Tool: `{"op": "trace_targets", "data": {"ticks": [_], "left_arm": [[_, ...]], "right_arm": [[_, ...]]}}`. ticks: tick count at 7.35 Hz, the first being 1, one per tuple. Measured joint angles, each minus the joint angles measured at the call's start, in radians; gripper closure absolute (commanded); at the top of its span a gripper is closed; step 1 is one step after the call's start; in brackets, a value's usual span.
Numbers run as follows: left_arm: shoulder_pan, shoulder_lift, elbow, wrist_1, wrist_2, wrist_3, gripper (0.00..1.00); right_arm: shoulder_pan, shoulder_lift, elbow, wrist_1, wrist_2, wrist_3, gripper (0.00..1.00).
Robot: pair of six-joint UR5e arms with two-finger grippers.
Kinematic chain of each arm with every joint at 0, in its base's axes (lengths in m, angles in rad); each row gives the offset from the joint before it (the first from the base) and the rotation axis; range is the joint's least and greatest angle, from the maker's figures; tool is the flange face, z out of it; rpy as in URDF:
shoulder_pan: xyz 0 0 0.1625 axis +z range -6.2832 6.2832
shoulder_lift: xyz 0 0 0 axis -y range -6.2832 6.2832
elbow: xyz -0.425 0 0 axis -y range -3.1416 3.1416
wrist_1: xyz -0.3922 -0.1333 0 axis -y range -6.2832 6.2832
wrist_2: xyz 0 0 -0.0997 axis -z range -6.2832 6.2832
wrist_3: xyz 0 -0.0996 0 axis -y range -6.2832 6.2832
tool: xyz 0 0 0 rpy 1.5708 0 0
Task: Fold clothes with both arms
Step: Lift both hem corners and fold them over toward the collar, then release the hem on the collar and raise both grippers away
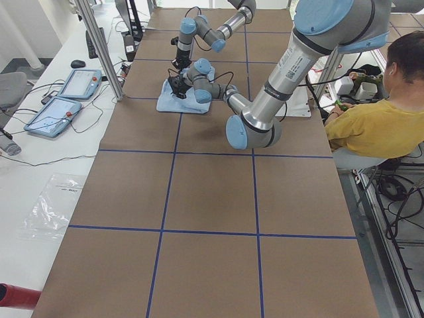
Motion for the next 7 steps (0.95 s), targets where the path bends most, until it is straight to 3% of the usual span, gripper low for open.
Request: {"op": "trace_targets", "data": {"ticks": [1,4,7], "left_arm": [[-0.02,-0.013,0.044,-0.027,-0.01,0.044,0.02],[-0.067,-0.023,0.096,-0.049,-0.022,0.14,0.0],[-0.085,0.03,0.035,-0.048,-0.102,0.237,0.0]], "right_arm": [[0.013,0.032,-0.077,0.05,0.0,-0.045,0.0],[0.075,0.091,-0.173,0.119,0.04,-0.196,0.0],[0.129,0.035,-0.133,0.117,0.103,-0.384,0.0]]}}
